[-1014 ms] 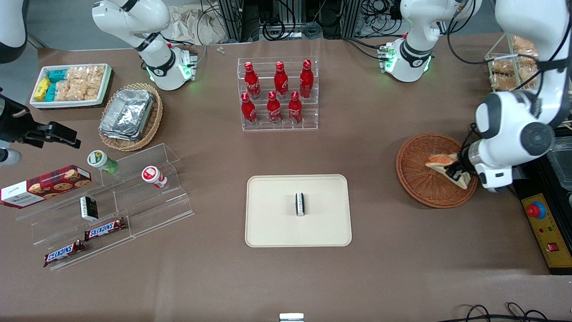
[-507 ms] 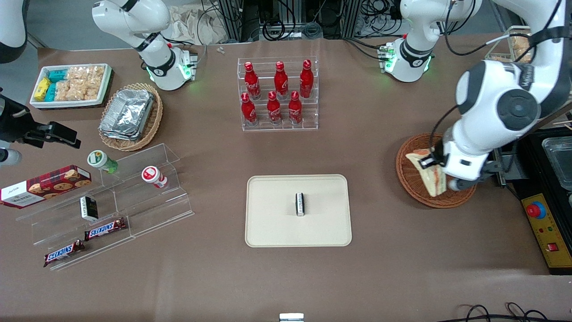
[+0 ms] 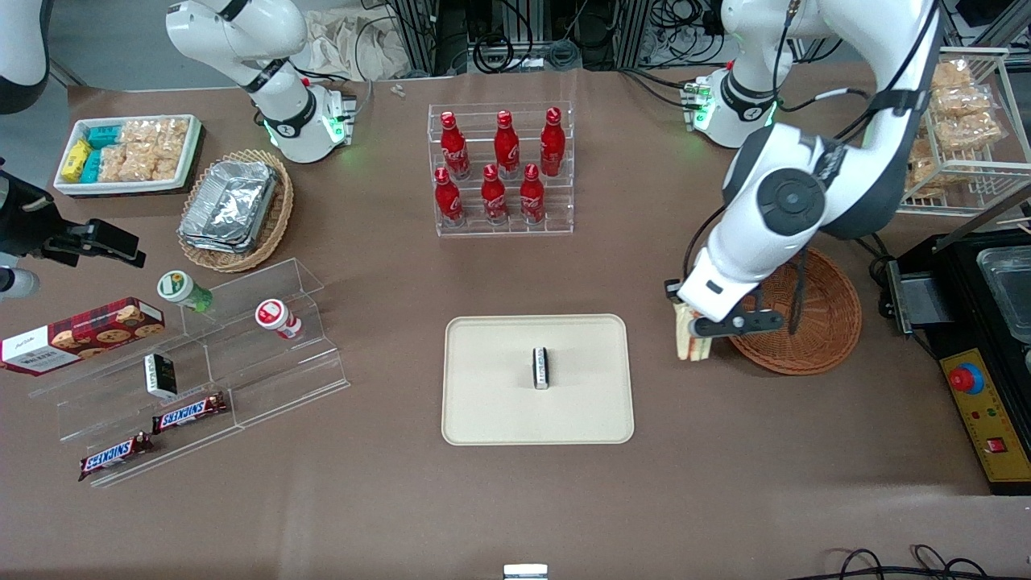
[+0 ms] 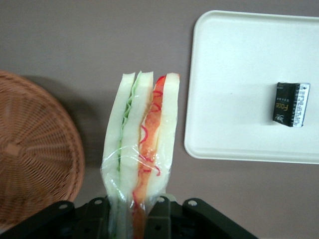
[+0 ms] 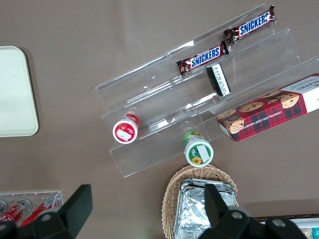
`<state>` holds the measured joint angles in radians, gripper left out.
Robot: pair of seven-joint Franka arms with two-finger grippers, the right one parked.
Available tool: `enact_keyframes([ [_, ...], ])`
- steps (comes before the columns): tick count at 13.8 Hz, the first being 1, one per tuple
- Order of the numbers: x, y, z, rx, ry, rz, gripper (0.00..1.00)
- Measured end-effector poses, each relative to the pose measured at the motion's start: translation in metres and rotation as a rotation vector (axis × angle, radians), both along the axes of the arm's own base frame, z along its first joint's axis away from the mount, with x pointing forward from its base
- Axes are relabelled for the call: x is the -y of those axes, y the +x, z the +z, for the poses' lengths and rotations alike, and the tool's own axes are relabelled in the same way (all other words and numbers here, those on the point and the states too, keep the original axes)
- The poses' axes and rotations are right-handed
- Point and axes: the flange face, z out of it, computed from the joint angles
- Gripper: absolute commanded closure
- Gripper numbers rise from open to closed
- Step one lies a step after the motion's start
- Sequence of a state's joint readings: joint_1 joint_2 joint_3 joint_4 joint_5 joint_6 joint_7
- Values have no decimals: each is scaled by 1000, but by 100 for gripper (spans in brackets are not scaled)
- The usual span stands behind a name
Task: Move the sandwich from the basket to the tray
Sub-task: 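Carry the sandwich with the left gripper over the cream tray, then lower the sandwich onto the tray beside the black packet and release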
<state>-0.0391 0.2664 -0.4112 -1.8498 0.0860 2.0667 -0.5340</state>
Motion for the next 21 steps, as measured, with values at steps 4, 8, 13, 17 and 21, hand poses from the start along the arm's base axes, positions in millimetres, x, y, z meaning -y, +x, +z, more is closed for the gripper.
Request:
enact_keyframes([
  [4, 45, 7, -54, 41, 28, -22, 100],
  [8, 74, 16, -100, 45, 59, -36, 100],
  [13, 93, 15, -131, 37, 13, -58, 100],
  [17, 100, 16, -157, 48, 49, -89, 100],
  [21, 98, 23, -167, 57, 39, -86, 0],
])
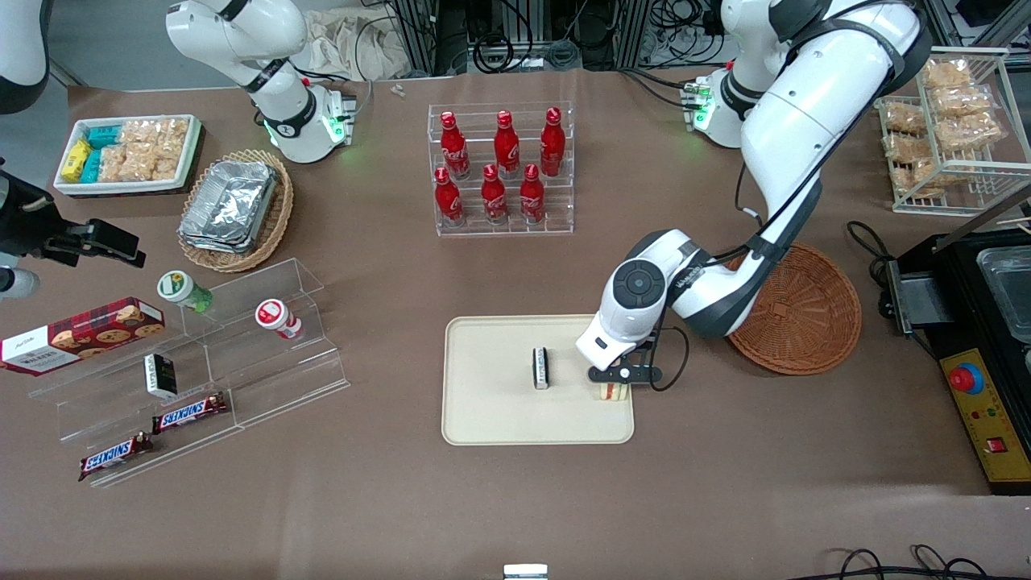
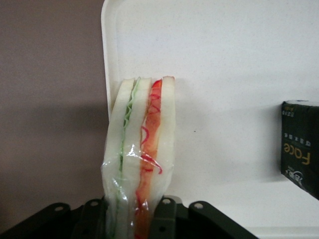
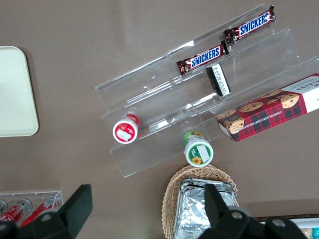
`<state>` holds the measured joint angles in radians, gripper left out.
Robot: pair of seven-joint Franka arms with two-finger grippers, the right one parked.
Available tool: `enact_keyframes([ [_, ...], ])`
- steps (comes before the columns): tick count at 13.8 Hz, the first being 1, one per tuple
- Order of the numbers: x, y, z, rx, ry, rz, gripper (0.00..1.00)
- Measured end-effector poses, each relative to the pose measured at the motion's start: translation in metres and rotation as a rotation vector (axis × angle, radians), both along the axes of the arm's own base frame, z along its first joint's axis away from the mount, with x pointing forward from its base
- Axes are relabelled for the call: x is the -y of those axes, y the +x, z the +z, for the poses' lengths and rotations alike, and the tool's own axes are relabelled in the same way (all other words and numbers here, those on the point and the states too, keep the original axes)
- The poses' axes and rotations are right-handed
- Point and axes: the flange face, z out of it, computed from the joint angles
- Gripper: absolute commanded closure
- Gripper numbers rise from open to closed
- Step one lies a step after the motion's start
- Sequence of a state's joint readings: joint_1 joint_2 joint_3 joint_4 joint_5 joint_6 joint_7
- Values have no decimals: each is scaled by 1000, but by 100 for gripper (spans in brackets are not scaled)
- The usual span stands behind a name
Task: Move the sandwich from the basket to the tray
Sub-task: 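Lower the sandwich onto the tray beside the black packet and release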
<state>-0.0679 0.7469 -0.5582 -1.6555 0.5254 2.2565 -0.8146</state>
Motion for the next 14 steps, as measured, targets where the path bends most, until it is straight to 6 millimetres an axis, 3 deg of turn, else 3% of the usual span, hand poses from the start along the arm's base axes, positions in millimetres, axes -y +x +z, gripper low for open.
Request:
enact_keyframes([
  [4, 1, 0, -5, 1, -11, 26, 0],
  [7, 3, 3, 7, 22, -14, 119, 0],
  [9, 2, 4, 35, 46, 9, 142, 0],
  [14, -1, -3, 144, 100, 12, 173, 0],
])
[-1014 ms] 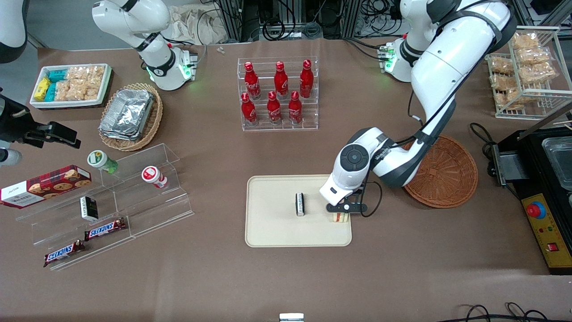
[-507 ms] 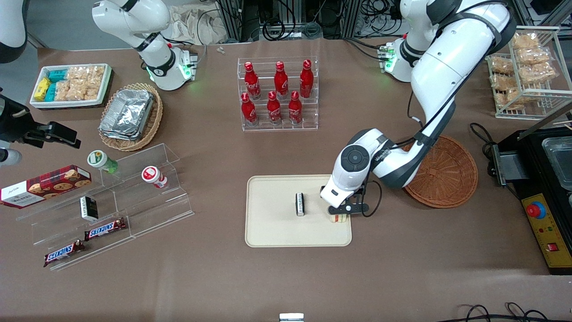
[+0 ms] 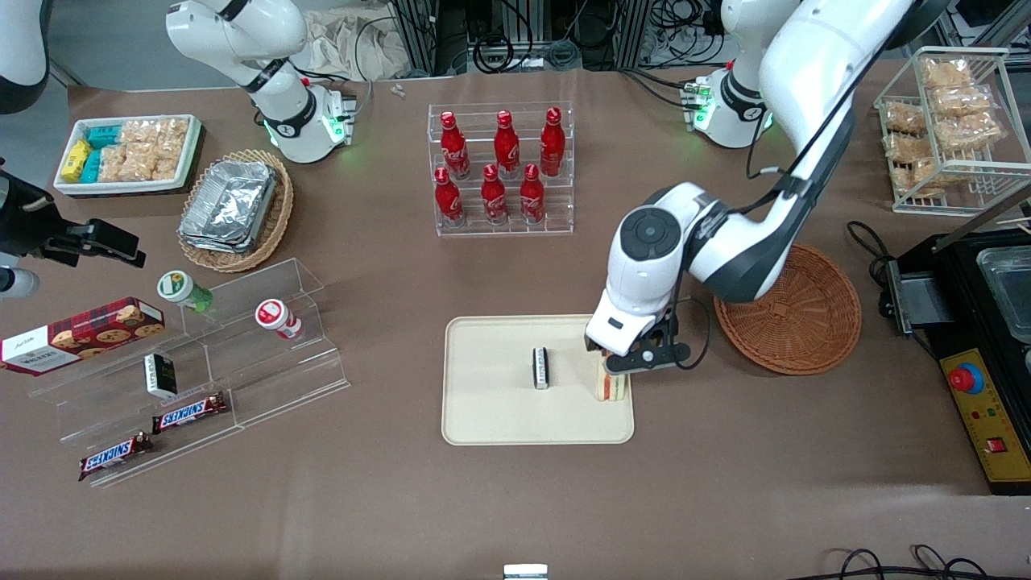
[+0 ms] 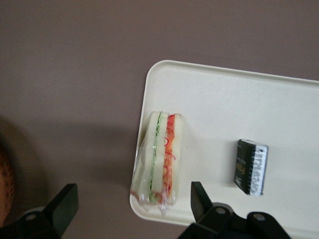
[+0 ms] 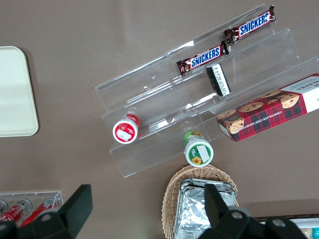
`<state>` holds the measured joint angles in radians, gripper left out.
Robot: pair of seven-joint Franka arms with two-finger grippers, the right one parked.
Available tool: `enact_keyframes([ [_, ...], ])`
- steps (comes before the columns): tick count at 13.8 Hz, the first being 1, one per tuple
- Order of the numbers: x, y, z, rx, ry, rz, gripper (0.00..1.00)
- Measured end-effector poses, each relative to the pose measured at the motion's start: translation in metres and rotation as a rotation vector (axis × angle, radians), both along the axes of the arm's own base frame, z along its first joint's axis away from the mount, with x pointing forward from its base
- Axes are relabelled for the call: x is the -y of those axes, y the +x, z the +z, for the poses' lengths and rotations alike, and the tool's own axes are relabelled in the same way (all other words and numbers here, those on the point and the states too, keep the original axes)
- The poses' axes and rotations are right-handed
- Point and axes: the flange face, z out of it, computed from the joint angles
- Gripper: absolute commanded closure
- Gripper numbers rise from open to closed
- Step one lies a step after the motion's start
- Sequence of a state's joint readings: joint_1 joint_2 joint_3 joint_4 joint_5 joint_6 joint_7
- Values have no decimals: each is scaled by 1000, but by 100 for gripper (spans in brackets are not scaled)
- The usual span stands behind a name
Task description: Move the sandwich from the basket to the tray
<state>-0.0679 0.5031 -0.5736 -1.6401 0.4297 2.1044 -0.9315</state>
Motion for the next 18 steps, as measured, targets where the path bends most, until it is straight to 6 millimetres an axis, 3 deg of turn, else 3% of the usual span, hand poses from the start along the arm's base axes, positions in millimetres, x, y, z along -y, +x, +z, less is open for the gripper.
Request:
enact_keyframes([
  [2, -15, -8, 38, -69, -18, -54, 0],
  [3, -33, -7, 57, -91, -17, -74, 0],
  [9, -189, 10, 151, -116, -37, -91, 0],
  [12, -250, 3, 179, -131, -30, -86, 0],
  [14, -277, 0, 186, -141, -49, -91, 0],
  [18, -296, -25, 202, -141, -45, -67, 0],
])
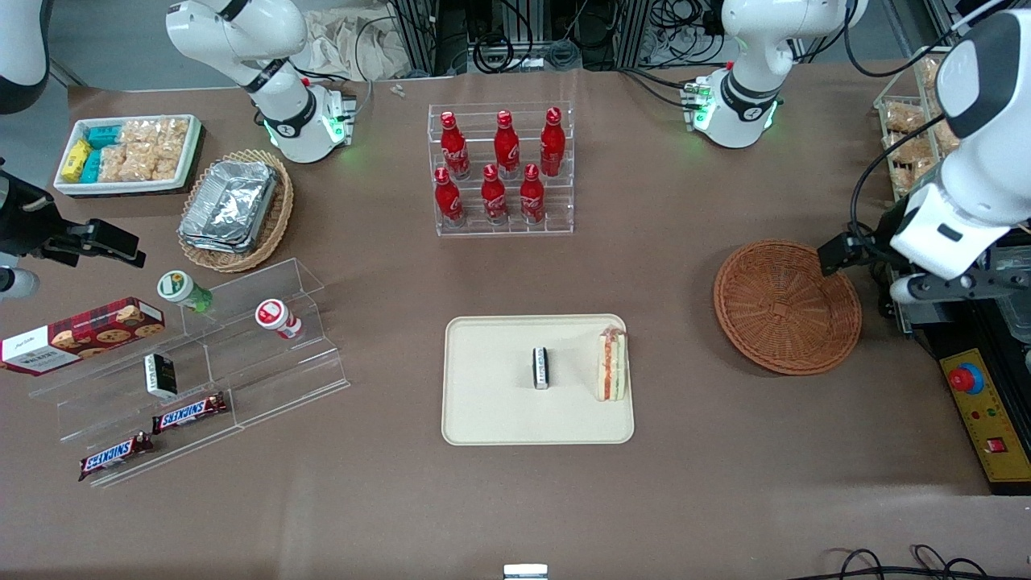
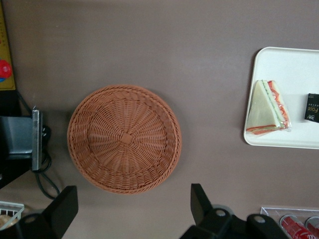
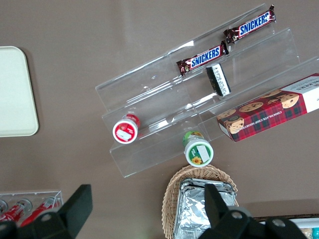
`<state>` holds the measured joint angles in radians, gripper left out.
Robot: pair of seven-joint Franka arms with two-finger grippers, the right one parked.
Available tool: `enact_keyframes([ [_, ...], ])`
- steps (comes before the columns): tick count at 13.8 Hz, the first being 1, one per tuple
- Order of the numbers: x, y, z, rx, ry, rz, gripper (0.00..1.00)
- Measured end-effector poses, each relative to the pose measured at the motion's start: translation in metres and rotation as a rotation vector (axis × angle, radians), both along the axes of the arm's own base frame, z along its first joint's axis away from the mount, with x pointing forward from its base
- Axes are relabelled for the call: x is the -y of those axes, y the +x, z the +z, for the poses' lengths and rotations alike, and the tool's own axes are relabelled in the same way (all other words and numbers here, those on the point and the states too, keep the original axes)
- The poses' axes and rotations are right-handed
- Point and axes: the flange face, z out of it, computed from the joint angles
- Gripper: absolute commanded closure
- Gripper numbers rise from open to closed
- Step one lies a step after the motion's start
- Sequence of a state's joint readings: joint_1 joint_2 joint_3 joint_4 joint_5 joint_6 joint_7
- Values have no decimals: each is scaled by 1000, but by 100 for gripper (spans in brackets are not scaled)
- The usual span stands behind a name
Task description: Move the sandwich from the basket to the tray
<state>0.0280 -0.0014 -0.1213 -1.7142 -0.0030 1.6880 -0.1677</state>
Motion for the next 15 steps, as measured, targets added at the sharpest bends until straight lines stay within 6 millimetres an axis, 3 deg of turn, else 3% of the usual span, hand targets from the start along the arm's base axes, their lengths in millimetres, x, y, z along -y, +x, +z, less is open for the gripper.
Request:
enact_keyframes([
  [4, -1, -32, 22, 27, -4, 17, 0],
  [15, 9, -23, 36, 55, -13, 60, 0],
])
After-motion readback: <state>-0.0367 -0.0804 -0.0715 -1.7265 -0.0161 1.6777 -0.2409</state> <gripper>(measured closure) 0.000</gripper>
